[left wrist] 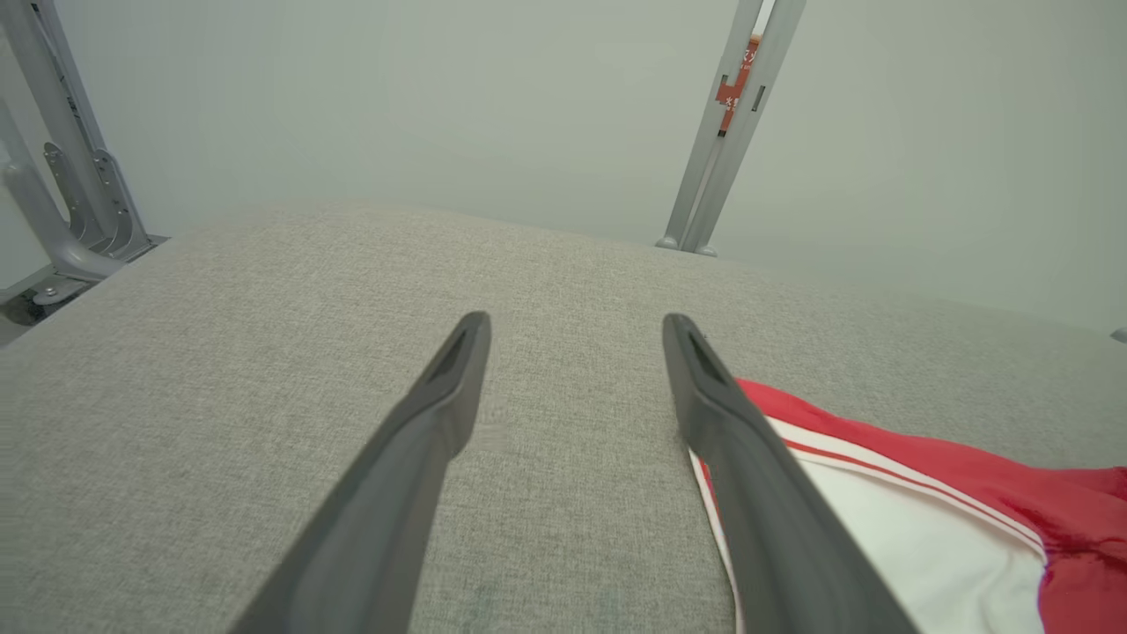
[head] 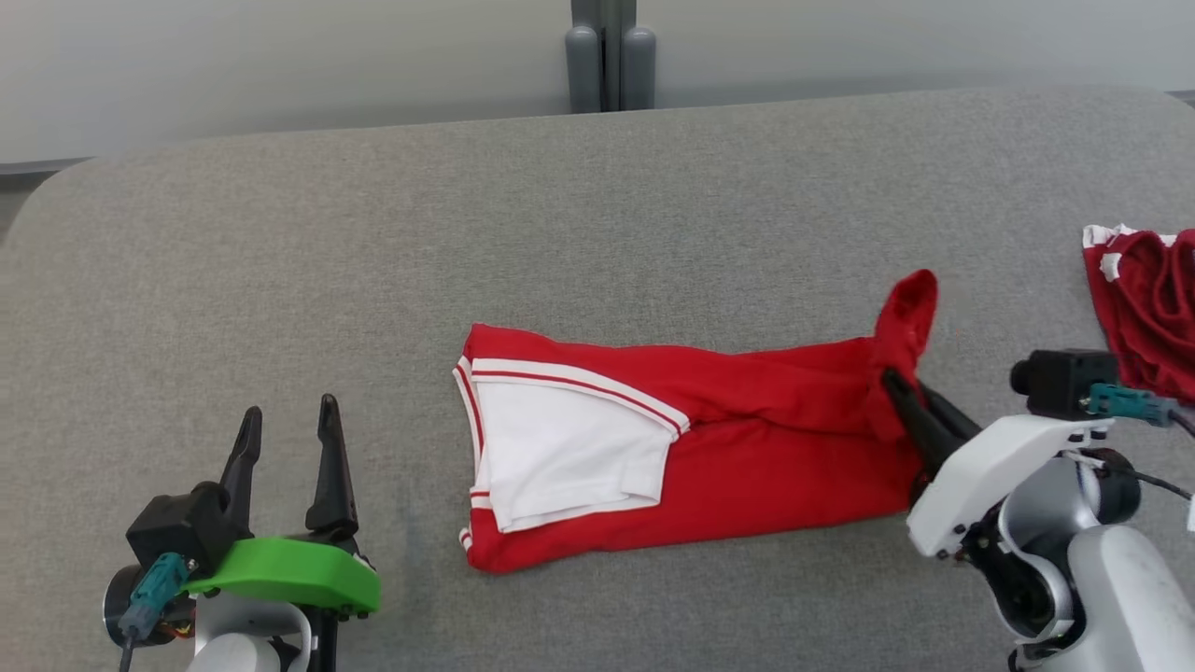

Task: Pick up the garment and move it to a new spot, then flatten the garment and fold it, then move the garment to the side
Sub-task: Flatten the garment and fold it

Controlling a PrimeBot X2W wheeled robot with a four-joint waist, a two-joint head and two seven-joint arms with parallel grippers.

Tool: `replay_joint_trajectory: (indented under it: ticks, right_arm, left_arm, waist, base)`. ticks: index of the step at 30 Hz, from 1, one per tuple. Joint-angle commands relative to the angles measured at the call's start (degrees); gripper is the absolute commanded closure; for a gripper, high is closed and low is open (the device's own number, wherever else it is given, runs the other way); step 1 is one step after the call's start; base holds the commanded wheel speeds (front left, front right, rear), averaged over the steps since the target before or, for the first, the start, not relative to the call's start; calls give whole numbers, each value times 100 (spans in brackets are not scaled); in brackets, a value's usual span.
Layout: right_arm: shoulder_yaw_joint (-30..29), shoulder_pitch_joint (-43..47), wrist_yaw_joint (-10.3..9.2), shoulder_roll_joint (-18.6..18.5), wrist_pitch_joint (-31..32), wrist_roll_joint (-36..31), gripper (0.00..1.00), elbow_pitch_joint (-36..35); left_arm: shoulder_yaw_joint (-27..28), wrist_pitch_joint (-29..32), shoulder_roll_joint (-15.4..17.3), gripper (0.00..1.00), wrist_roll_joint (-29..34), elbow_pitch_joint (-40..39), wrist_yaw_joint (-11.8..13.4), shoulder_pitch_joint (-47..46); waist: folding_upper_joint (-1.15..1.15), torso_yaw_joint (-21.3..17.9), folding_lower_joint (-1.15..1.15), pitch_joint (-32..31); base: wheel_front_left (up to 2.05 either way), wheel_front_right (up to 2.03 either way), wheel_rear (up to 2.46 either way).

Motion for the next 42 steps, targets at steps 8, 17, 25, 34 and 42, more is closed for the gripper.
replay_joint_trajectory:
  ticks: [8, 17, 25, 34, 42]
  right_arm:
    - [881, -107, 1, 441, 156, 630, 100, -192]
    - [1647, -765, 1, 693, -354, 1342, 100, 827]
    - [2392, -1340, 1, 694, -894, 2082, 100, 1789]
    - [2983, -1942, 1, 693, -1315, 2719, 23, 2835]
    - [3319, -2279, 1, 690, -1930, 2941, 0, 2912]
  left_arm:
    - [-59, -38, -10, 0, -10, 46, -49, 1]
    - [-219, -41, -115, 0, 0, 133, -113, -135]
    - [-265, -98, -178, 0, -29, 259, -148, -180]
    - [-271, -152, -217, 0, -49, 359, -143, -217]
    - [-268, -182, -207, 0, -63, 381, -127, -150]
  waist:
    - [0, 497, 0, -78]
    - [0, 968, 0, 27]
    - [0, 1328, 0, 55]
    - [0, 1402, 0, 36]
    - [0, 1210, 0, -19]
  base:
    - [0, 0, 0]
    - [0, 0, 0]
    - [0, 0, 0]
    - [0, 0, 0]
    - [0, 0, 0]
